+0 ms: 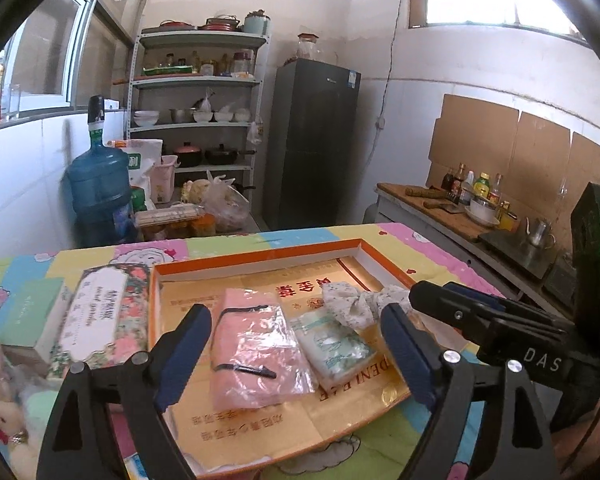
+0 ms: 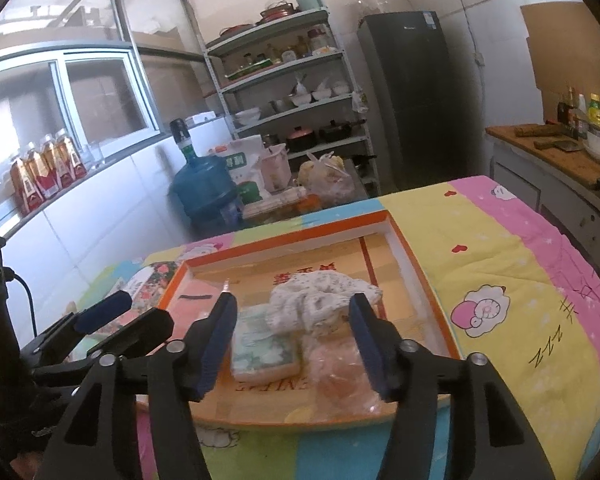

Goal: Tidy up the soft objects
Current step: 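Lower the tissue pack and scrunchie into the box and open both tools, then move both tools back toward the remaining plush toys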

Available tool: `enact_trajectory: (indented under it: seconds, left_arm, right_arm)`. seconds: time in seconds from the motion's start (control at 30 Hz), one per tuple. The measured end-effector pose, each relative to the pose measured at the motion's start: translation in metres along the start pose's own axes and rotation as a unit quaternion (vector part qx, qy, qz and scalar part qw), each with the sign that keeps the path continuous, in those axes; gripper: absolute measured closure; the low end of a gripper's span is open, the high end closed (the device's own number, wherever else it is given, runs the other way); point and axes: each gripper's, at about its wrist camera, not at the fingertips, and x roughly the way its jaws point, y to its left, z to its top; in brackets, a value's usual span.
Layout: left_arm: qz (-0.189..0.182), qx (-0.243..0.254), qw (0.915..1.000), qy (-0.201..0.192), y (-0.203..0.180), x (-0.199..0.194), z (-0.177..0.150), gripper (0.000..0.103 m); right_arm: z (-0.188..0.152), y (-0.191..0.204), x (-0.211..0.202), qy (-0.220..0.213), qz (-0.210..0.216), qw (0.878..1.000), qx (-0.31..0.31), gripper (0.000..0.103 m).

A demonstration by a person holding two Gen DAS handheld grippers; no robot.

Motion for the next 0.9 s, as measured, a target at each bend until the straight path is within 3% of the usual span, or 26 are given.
enact_trajectory:
  seconds: [0.13, 0.9]
  left_arm:
    - [0.005, 0.001, 0.9999, -0.010, 0.006, -0.016, 0.000, 0.016]
    - [0.041, -0.014, 0.9980, -0.046, 0.064, -0.110, -0.019, 0.016]
  right_arm:
    - [-0.001, 0.012, -0.007, -0.005, -0.003, 1.000, -0.006, 0.032]
    - [-0.018, 0.112, -0.042, -0.026, 0.018, 0.998, -0.051, 0.030]
